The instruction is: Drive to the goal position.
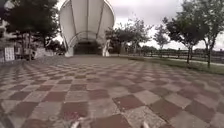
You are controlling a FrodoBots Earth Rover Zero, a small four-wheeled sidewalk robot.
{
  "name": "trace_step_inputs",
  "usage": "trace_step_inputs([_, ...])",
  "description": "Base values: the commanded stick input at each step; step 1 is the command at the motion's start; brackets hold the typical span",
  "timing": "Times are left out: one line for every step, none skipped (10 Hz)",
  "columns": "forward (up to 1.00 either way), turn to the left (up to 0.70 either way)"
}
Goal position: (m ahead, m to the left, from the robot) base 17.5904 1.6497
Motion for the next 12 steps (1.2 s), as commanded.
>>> trace_step_inputs([0.50,0.07])
trace_step_inputs([0.50,0.00])
trace_step_inputs([0.50,0.00])
trace_step_inputs([0.50,0.00])
trace_step_inputs([0.50,0.00])
trace_step_inputs([0.50,0.00])
trace_step_inputs([0.50,0.00])
trace_step_inputs([0.50,0.00])
trace_step_inputs([0.50,0.00])
trace_step_inputs([0.50,0.00])
trace_step_inputs([0.50,0.00])
trace_step_inputs([0.50,0.00])
